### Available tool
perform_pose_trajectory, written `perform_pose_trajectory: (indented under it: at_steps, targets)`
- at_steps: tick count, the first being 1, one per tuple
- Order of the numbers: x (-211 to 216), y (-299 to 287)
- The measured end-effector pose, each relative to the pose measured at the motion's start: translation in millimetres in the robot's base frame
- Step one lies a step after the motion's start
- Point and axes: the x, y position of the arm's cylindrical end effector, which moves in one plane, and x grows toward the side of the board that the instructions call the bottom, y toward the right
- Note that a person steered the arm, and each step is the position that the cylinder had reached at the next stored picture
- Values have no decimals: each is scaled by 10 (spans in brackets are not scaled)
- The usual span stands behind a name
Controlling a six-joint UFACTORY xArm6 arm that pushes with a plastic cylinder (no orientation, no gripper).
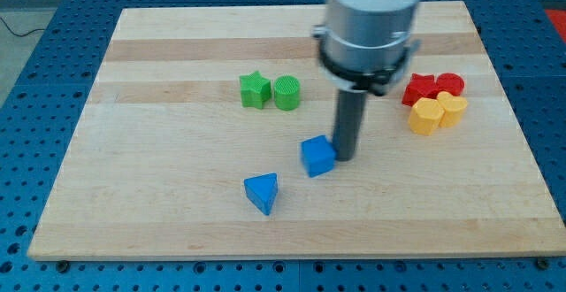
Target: Move the blue cube into a green circle
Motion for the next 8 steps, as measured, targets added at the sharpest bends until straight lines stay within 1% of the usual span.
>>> perform_pose_trajectory:
  at_steps: [1,2,3,4,5,6,7,8]
  targets:
    - [32,257]
    - [189,639]
    - [399,549]
    - [527,149]
    - [392,-342]
    - [70,-588]
    - [-182,-643]
    - [-238,-643]
